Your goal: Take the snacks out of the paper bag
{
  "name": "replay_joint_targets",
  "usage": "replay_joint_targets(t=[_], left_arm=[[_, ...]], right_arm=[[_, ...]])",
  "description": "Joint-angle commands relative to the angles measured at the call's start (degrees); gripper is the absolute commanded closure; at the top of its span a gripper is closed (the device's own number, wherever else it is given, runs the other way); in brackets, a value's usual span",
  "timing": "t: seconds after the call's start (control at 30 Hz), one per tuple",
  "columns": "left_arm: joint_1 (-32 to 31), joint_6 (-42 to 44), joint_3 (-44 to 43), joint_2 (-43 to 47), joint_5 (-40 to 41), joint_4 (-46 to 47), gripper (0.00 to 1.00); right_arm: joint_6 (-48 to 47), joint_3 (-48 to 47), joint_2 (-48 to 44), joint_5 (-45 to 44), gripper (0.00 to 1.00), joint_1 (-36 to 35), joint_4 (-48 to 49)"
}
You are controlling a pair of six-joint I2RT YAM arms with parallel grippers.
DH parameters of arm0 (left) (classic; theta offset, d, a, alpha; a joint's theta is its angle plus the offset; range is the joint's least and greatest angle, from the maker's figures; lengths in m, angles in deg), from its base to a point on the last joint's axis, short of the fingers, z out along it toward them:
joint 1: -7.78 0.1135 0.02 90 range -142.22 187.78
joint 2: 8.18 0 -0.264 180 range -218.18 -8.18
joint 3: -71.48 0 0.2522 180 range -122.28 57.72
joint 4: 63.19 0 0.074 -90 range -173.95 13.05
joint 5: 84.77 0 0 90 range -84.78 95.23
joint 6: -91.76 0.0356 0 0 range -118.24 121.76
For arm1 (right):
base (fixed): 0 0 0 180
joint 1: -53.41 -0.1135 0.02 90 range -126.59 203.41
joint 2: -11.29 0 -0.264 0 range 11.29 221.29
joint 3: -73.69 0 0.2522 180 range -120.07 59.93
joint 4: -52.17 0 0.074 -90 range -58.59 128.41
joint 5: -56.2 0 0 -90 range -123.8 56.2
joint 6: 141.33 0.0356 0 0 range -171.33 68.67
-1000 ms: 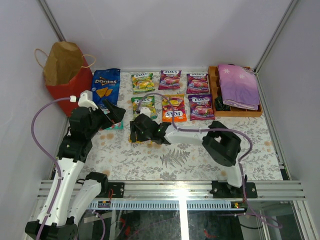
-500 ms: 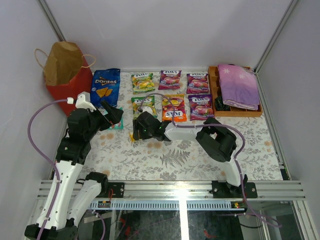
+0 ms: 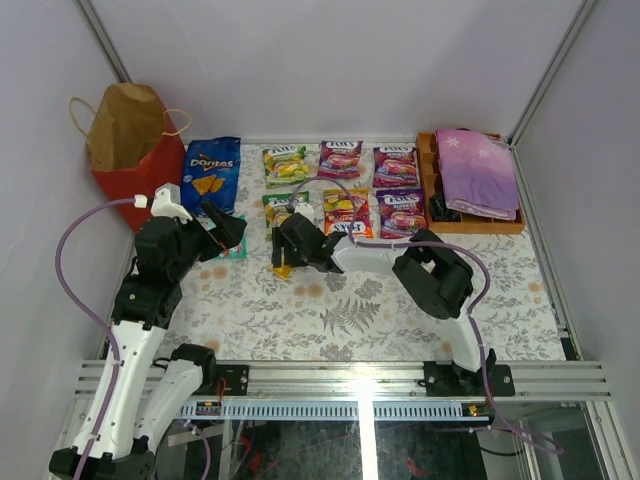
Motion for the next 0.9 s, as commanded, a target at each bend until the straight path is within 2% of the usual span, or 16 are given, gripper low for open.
replay_joint_targets(t=[0.0, 0.13, 0.3, 0.47, 0.63, 0.87], left_arm=[[0.55, 0.88, -1.42, 0.17, 0.19, -0.02, 0.0], [0.5, 0.9, -1.25, 0.07, 0.08, 0.24, 0.0], [0.53, 1.22, -1.15, -0.09, -0.21, 0.29, 0.0], [0.5, 1.57, -1.24, 0.26, -0.21, 0.16, 0.0], [0.49, 1.58, -1.46, 0.41, -0.3, -0.15, 0.0], [0.49, 1.67, -1.68, 0.36, -0.8, -0.15, 0.0]], right_arm=[[-2.0, -1.56, -0.99, -9.23, 0.23, -1.59, -4.93], [-7.68, 0.71, -5.73, -13.93, 0.15, -4.0, -3.88], [-19.59, 1.1, -9.08, -12.57, 0.11, -4.02, -4.09], [-34.77, 1.46, -10.48, -5.6, 0.12, -3.4, -5.01], [-43.4, 0.7, -10.72, 11.42, 0.12, 1.14, -8.72], [-49.98, -3.05, -6.28, 12.4, 0.07, 2.97, -12.2]])
